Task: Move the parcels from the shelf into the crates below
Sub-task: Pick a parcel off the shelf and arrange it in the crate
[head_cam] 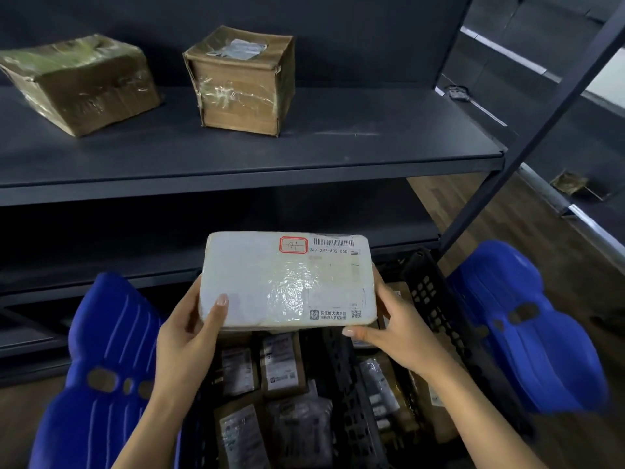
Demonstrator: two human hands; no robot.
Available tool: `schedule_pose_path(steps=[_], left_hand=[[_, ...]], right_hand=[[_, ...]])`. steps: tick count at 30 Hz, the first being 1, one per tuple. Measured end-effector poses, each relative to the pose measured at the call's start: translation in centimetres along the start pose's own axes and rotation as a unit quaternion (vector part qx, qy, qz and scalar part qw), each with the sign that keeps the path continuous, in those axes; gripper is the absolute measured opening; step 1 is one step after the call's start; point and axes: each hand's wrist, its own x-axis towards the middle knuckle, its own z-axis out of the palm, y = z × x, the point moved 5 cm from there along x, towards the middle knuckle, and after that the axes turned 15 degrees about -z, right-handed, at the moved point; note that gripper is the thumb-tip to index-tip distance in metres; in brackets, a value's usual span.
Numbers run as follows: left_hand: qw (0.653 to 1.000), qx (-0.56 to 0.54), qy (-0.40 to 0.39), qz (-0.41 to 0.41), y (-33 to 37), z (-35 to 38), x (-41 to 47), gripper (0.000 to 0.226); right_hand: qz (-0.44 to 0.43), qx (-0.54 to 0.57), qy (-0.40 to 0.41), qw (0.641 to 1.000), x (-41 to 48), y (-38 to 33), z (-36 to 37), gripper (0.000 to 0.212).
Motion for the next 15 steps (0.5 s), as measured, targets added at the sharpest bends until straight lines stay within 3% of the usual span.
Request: schedule_pose_path(steps=[4,8,15], left_hand=[[1.000,-0.001,0.007,-0.001,0.0,1.9,-0.6,0.047],[1.000,-0.007,0.017,-0.009,-0.2,6.0,-1.6,0.050],[0.997,0.030,0.066,-0.017,0.4,16.1,-3.0,0.035]], right_hand=[[0.028,0.049,-0.011,0.998,-0.6,1.3,-1.8,0.079],[0.063,0.064,0.042,0.995,-1.2,4.4,-4.8,0.049],[0.071,0.070,0.055,0.993,-2.3,9.5,-13.7,0.046]])
